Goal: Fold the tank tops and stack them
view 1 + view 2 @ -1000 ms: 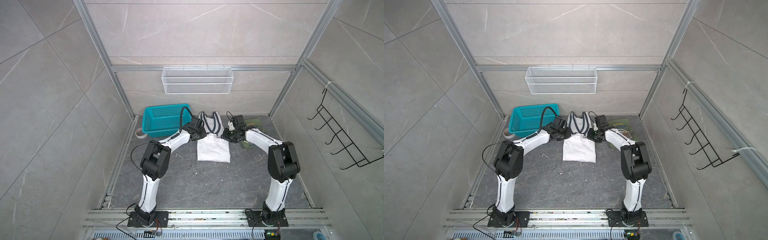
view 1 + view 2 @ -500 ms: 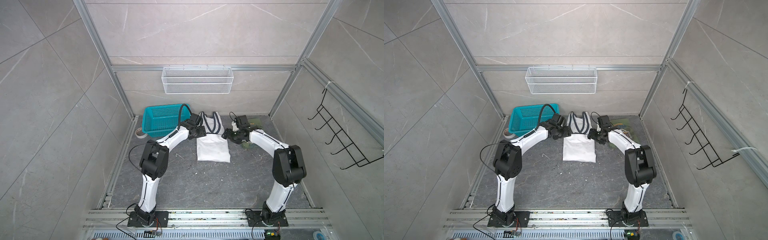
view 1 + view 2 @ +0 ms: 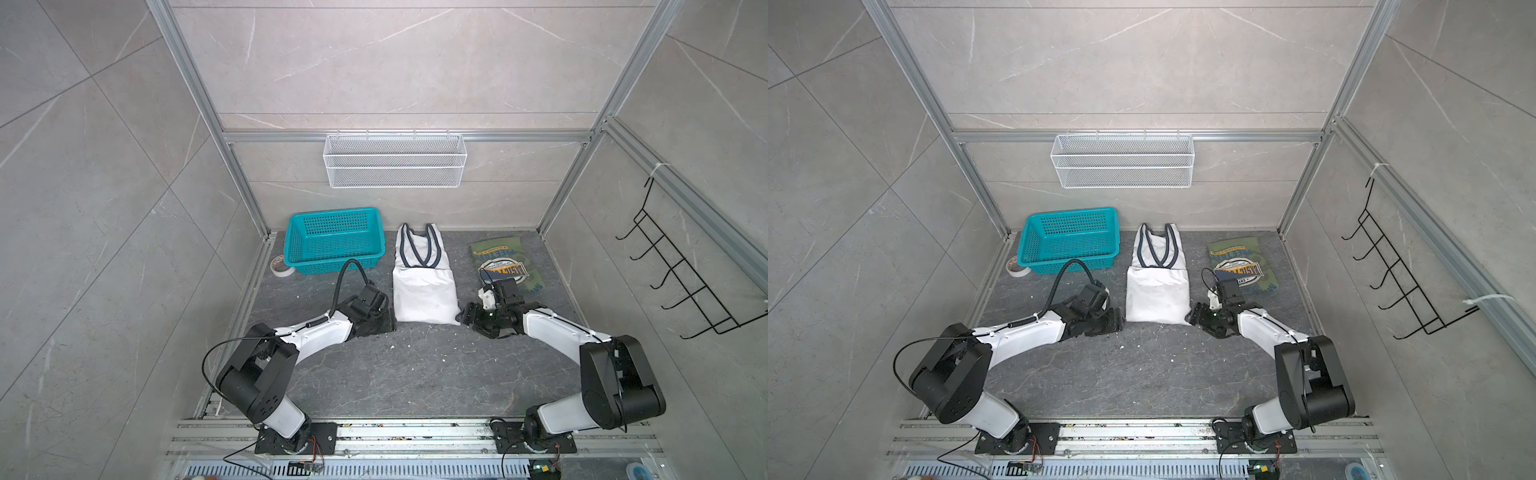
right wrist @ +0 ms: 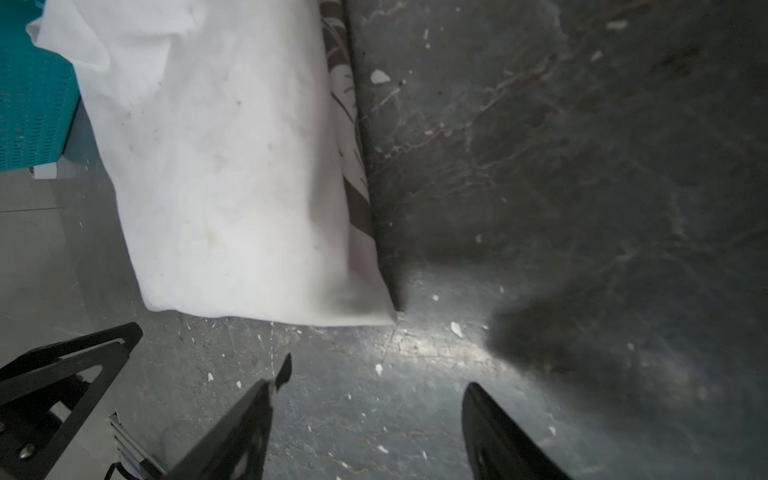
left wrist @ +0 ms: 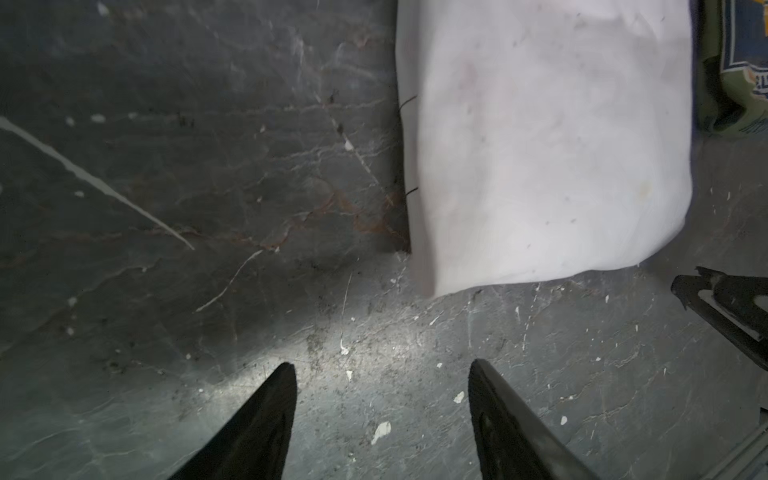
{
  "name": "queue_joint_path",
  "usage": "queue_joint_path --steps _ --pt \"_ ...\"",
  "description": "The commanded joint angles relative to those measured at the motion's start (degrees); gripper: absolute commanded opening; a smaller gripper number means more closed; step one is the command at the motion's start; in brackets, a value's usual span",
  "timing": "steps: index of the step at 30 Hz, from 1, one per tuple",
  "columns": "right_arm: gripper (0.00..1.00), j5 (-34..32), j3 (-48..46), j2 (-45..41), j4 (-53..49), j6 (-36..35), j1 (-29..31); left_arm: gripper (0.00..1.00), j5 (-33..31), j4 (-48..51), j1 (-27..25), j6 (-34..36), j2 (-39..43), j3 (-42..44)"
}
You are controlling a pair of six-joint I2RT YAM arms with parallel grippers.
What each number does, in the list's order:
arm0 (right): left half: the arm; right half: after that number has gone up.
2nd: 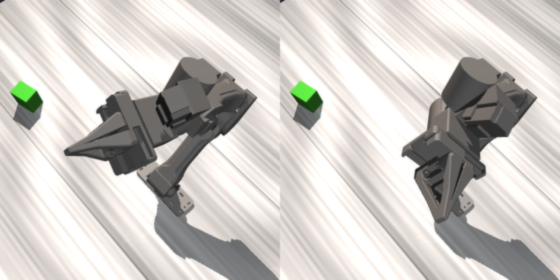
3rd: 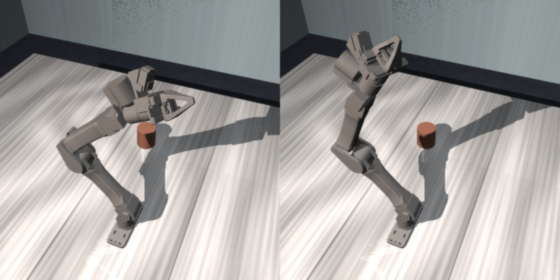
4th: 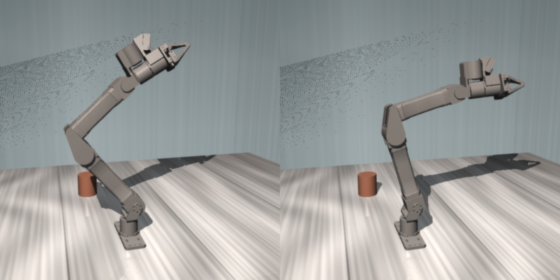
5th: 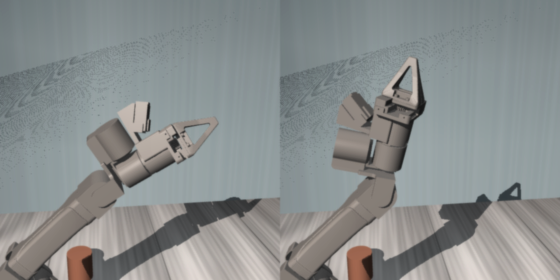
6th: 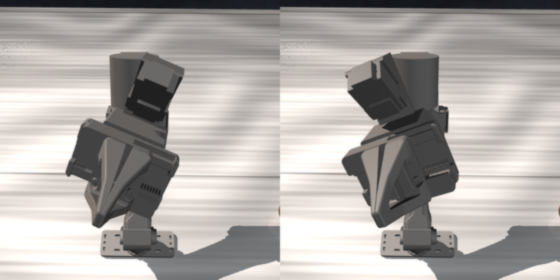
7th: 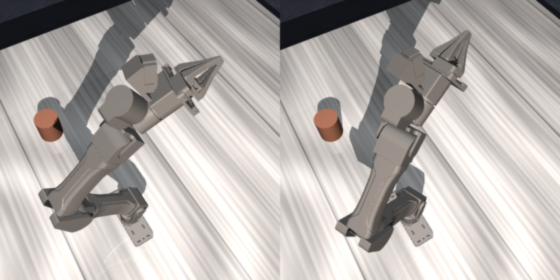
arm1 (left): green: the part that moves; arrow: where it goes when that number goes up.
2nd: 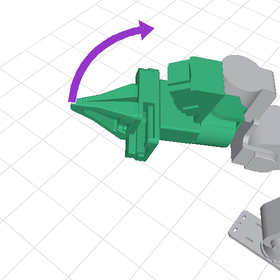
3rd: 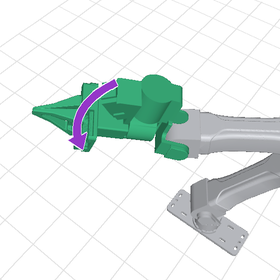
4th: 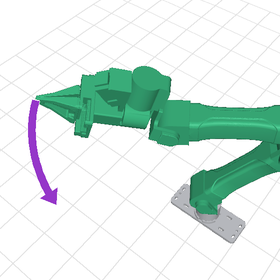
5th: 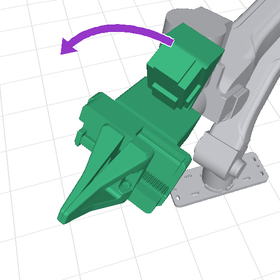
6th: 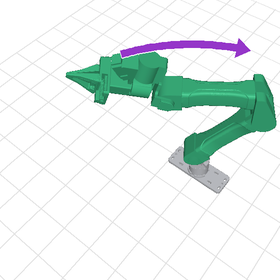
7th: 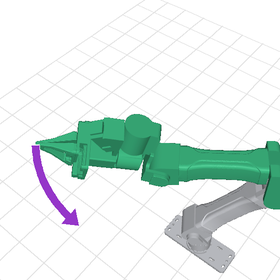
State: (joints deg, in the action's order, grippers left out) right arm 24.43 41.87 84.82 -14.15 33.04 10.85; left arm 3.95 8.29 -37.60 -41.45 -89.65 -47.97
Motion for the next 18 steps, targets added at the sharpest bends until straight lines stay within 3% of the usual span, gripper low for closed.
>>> queue_joint_path --steps 1,11,18 --pt "0.72 3.5 -1.9 1.7 7.6 2.5 -0.3 0.66 3.3 -12.1 0.1 -3.6 -0.7 0.5" --pt "0.65 2.9 -3.6 8.2 14.6 4.9 -0.3 0.53 3.0 -16.8 0.3 -4.8 -8.0 -0.7" --pt "0.54 3.8 -4.3 11.0 17.3 6.3 -0.2 0.44 5.3 -19.9 0.4 -6.3 -12.8 -1.8"
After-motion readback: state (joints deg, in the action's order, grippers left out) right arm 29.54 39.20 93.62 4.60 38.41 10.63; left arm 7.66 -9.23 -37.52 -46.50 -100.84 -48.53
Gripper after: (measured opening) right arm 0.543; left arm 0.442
